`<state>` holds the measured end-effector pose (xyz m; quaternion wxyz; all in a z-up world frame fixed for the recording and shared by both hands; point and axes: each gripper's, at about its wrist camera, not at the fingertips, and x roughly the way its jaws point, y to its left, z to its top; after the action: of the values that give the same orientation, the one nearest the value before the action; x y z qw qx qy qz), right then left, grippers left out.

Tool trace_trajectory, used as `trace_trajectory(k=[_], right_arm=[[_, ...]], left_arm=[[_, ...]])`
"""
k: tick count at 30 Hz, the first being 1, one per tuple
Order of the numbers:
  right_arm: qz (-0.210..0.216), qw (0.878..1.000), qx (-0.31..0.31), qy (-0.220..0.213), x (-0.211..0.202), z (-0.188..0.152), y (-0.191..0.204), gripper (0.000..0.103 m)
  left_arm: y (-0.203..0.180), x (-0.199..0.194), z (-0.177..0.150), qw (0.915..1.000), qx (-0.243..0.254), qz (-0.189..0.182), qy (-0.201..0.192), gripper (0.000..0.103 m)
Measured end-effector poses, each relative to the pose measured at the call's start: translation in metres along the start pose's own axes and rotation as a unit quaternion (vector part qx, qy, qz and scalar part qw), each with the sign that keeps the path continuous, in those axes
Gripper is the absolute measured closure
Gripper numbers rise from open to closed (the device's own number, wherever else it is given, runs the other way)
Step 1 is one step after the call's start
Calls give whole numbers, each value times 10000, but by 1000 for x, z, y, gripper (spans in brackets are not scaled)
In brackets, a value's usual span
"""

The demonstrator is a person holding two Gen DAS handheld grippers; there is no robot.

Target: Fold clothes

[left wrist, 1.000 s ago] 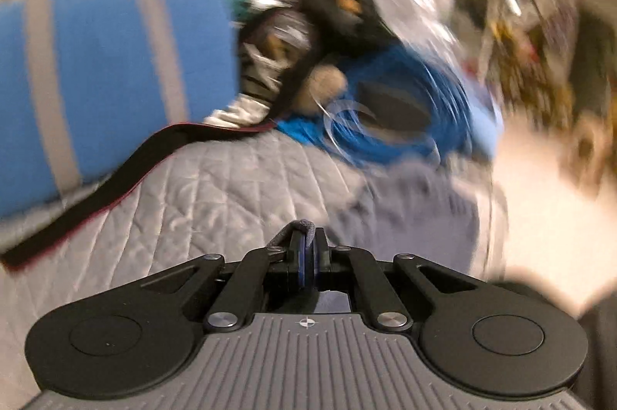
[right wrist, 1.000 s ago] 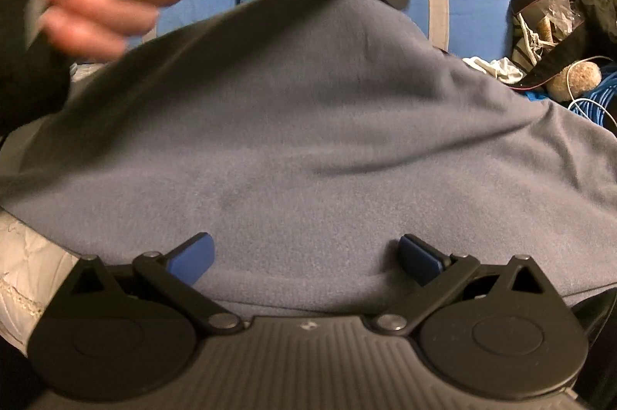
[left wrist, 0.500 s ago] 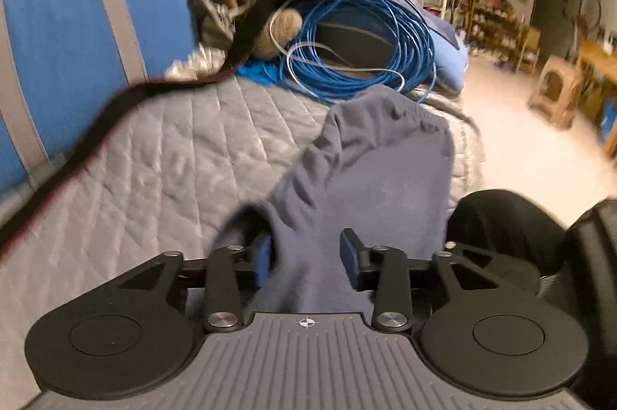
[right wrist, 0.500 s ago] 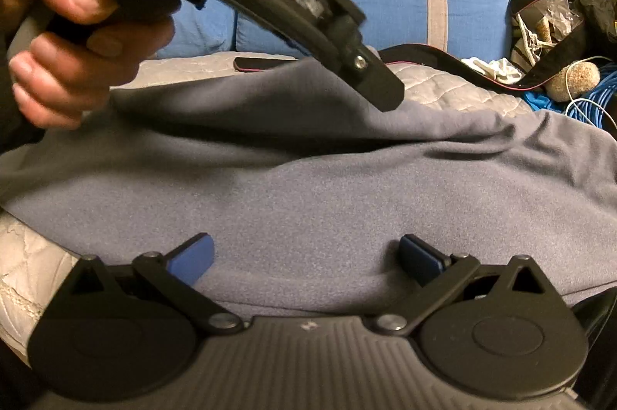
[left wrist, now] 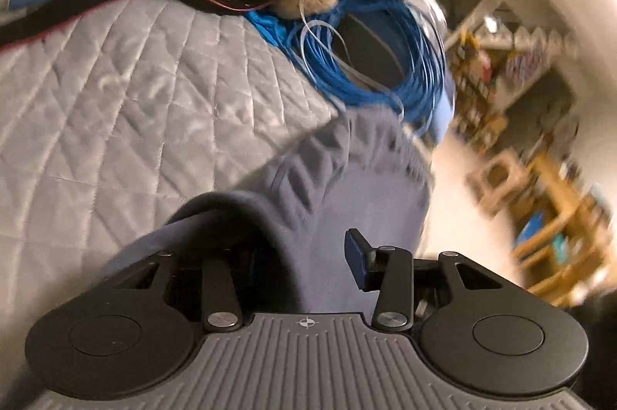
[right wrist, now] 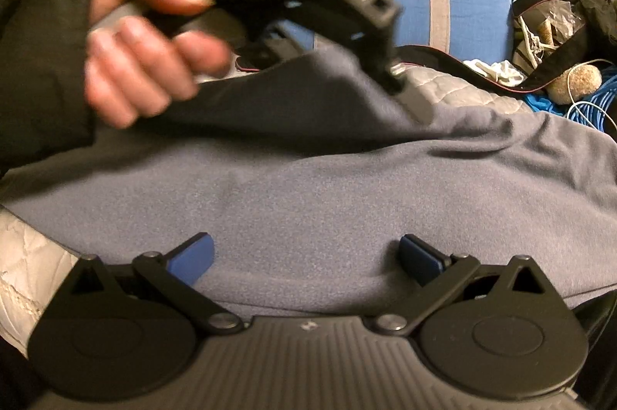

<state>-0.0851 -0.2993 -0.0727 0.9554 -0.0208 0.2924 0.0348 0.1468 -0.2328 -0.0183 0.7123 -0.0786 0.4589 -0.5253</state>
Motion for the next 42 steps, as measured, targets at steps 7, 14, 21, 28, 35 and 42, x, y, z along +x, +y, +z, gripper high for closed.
trace_trajectory(k=[7,14,21,28,35,42], right_arm=[[29,10000,-58,30,0,0,1,1],[44,10000,-70,-8,-2,-2,2,1],[52,9999,-88,-32,-5,-1,0,1],[76,9999,-91,-59,-3,0,-3,1],[94,9999,-116,-71,0,-1,-5,1],[98,9998,-129,-81,0,1,-2,1]], left_arm=[[47,0,43,9963,-815,36,-258,85],[93,21,43,9898,-1427,-15,39,98],[124,29,39,9807,-1811,-653,349,95],[127,5,42,9836,-1653,-645,330,96],[128,-22,48,9858,-1606,-428,236,88],[113,-88,35,9860,-1552,218,-568,60]])
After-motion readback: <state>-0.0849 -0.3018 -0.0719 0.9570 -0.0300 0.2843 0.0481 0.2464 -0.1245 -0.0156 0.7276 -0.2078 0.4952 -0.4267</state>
